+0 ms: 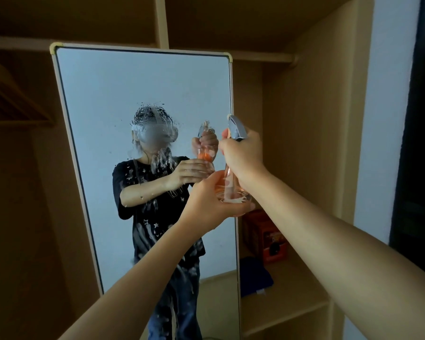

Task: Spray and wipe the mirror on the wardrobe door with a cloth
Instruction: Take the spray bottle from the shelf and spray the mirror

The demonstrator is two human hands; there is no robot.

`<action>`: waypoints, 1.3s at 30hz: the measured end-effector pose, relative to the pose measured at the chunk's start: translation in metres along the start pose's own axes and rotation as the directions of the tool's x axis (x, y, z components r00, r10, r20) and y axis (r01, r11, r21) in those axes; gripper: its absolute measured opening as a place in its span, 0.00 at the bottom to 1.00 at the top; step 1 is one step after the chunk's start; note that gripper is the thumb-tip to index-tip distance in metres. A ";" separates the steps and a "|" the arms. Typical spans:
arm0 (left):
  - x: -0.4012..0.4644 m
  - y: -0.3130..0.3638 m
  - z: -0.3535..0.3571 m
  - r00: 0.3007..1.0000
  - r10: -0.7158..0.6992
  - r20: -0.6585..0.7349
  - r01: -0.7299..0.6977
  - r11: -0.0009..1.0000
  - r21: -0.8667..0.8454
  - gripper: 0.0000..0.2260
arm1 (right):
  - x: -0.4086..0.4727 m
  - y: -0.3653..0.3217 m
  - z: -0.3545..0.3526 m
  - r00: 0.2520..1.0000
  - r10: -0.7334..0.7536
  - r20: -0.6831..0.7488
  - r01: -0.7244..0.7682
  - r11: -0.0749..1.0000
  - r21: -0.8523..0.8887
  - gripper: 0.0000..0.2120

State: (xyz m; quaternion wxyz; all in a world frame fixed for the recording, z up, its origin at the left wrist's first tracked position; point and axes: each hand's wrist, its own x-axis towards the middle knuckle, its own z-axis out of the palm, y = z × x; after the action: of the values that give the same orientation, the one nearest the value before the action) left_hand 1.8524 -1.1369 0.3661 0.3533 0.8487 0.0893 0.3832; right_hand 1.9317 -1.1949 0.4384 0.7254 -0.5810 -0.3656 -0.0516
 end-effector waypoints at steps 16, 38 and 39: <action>-0.033 -0.023 0.019 0.994 -0.084 0.064 0.090 0.991 -0.095 0.24 | -0.023 0.036 -0.002 0.995 0.076 0.067 -0.070 0.994 -0.086 0.04; -0.063 -0.044 0.023 0.986 -0.162 0.050 0.165 0.983 -0.074 0.31 | -0.050 0.048 0.009 0.981 0.113 0.158 -0.083 0.979 -0.185 0.03; -0.064 -0.044 0.021 0.985 -0.167 0.044 0.169 0.983 -0.069 0.31 | -0.051 0.047 0.011 0.980 0.110 0.166 -0.080 0.981 -0.179 0.02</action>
State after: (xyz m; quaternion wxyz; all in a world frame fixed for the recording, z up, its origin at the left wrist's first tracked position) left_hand 1.8286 -1.1427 0.2899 0.4167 0.8319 0.1399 0.3387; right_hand 1.9131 -1.1878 0.3712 0.6394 -0.6605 -0.3937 0.0031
